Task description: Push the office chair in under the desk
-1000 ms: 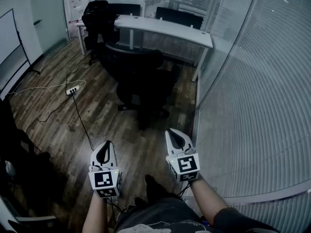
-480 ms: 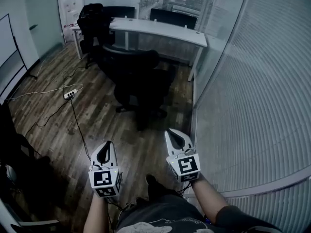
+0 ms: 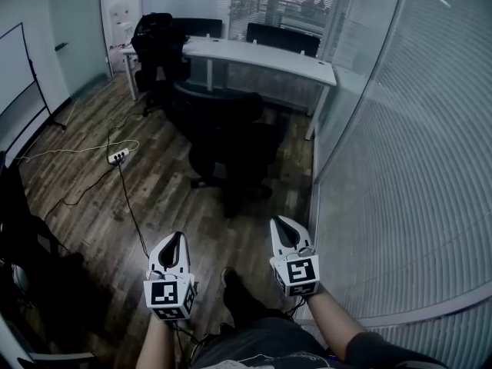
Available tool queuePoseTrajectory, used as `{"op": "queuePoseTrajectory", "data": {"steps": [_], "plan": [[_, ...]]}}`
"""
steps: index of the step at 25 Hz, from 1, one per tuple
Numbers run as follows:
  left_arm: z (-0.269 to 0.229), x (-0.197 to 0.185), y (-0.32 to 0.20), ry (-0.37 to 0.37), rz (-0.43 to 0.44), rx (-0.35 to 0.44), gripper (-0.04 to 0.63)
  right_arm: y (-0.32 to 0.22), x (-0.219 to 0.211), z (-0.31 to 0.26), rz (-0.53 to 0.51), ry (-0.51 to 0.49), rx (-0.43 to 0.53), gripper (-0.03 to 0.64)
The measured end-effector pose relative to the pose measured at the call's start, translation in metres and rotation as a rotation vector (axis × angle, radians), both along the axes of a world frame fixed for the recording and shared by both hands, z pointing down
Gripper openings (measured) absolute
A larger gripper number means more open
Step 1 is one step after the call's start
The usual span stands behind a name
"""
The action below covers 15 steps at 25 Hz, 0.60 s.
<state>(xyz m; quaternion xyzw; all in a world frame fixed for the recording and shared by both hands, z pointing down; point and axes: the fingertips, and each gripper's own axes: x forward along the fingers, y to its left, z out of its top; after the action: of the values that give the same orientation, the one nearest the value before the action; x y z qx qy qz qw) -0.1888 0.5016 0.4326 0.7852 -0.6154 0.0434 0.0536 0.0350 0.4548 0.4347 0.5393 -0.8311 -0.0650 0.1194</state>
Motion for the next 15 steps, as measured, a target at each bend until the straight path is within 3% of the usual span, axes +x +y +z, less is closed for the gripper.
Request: {"op": "queuePoseTrajectory", "data": {"steps": [7, 12, 15], "plan": [[0.001, -0.017, -0.039, -0.039, -0.027, -0.004, 0.020, -0.053, -0.004, 0.007, 0.022, -0.059, -0.019, 0.025], [0.014, -0.026, -0.079, -0.032, -0.027, -0.044, 0.020, -0.097, 0.002, 0.025, 0.100, -0.006, -0.108, 0.025], [0.017, -0.029, -0.108, -0.030, -0.019, -0.048, 0.021, -0.126, 0.003, 0.024, 0.121, 0.037, -0.099, 0.026]]}}
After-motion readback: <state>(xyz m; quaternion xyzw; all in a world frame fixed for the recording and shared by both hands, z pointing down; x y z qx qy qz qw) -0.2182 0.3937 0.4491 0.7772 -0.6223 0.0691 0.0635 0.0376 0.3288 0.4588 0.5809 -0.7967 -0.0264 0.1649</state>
